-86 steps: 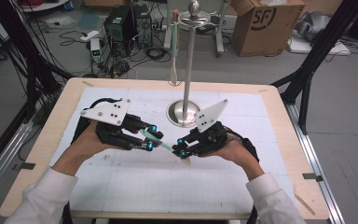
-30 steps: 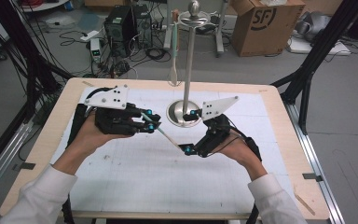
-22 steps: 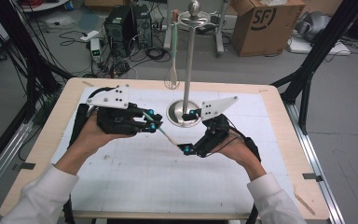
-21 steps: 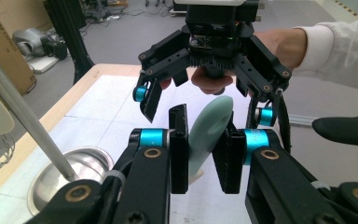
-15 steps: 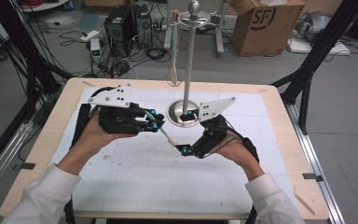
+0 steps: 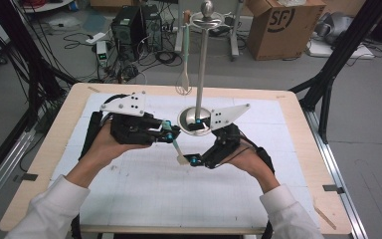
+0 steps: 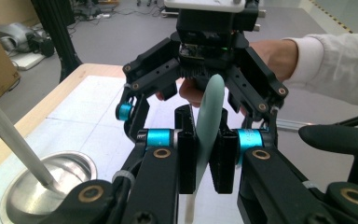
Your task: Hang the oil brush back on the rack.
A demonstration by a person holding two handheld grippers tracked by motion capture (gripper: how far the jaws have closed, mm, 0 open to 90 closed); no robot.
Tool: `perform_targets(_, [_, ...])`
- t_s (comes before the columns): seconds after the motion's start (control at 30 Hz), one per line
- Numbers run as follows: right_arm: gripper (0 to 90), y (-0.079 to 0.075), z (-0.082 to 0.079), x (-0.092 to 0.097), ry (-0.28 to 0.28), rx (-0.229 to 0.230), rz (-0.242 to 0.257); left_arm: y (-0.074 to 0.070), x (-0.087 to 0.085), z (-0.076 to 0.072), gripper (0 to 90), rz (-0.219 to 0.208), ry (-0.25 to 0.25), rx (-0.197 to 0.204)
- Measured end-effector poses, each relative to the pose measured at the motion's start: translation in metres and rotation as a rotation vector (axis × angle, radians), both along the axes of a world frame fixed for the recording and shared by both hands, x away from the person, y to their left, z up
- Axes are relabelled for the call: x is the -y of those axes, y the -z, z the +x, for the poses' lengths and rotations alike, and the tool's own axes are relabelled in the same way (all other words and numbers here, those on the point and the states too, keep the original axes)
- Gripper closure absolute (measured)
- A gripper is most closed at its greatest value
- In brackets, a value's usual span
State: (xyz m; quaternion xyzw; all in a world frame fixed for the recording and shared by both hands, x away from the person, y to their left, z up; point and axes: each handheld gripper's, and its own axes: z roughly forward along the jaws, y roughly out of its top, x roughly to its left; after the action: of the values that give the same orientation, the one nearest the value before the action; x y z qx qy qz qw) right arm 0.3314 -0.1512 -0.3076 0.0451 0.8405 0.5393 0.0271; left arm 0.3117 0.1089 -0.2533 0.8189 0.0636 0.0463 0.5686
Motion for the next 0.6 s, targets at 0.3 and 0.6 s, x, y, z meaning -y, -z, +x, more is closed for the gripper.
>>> perform_targets(0.3, [28.6,0.0002,-0.0018,-0.0055,-0.044,-0.017,0.009,0.0010,0.0054,-0.0002,83.2,-0.004,0.005,-0.002])
perform_targets(0.6, [83.3,-0.0025,-0.0044,-0.0064,-0.076,0.006,0.010,0.0017,0.0073,0.0007,83.2,-0.004,0.016,-0.001])
